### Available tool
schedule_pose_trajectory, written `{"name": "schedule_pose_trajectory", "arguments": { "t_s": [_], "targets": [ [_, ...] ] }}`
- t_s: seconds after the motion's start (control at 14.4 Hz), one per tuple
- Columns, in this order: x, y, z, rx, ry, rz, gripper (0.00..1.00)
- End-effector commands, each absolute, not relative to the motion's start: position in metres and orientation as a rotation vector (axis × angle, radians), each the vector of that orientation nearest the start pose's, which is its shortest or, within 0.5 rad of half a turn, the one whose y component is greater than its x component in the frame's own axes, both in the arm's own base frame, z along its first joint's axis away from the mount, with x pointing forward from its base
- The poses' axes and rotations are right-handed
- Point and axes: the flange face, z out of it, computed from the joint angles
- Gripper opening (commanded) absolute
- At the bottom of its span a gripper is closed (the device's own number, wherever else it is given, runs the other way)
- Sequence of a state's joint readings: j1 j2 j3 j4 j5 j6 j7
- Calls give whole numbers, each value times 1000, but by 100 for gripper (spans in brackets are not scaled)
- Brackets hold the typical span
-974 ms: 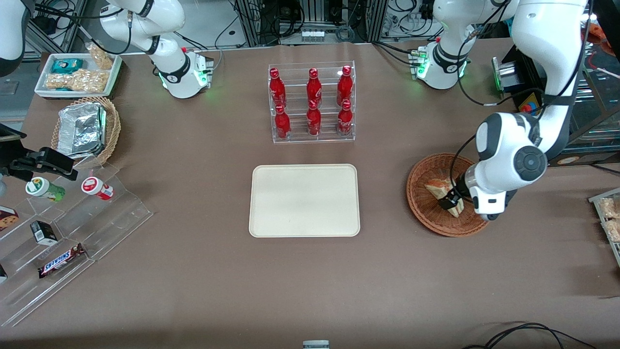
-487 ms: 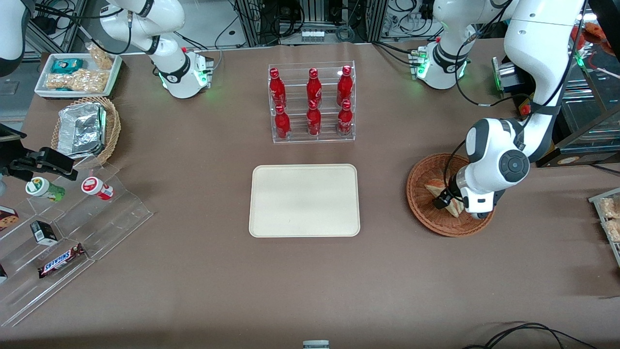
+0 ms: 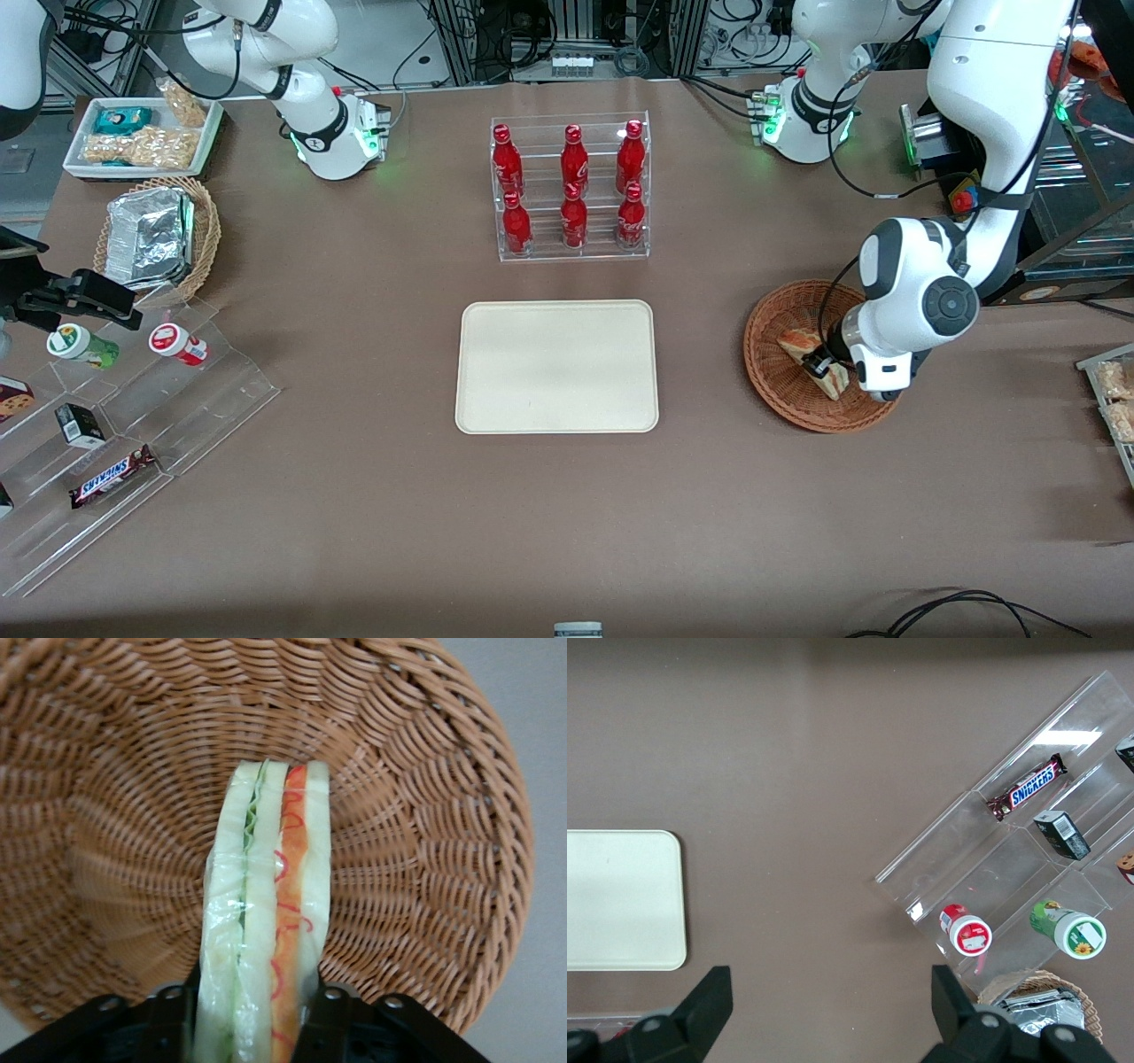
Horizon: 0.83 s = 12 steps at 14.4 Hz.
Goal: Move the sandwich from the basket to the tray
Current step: 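Lower the left gripper and close it on the wrapped sandwich, then lift the sandwich and carry it over the cream tray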
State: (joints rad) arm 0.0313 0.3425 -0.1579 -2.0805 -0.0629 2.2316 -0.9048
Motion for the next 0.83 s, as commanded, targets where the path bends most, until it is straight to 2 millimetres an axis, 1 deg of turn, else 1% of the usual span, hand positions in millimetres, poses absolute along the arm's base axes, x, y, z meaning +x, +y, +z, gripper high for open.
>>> {"name": "schedule_pose_trajectory", "arguments": {
  "t_s": [0.0, 0.07, 0.14, 0.21, 0.28, 0.35, 0.42, 0.49, 0.56, 0.7, 0.77],
  "targets": [
    [571, -69, 294, -2873, -1148, 404, 1],
    [575, -72, 313, -2877, -1140, 397, 2],
    [578, -80, 334, -2888, -1123, 381, 2],
    [581, -94, 352, -2898, -1086, 378, 2],
    [583, -119, 371, -2914, -1024, 383, 2],
    [587, -139, 386, -2934, -971, 382, 2],
    [588, -158, 392, -2940, -913, 408, 2],
    [586, -191, 390, -2954, -819, 435, 2],
    [582, -225, 383, -2972, -735, 432, 2],
    [571, -301, 356, -3008, -564, 436, 4],
    [560, -340, 341, -3017, -479, 439, 4]
  ]
}}
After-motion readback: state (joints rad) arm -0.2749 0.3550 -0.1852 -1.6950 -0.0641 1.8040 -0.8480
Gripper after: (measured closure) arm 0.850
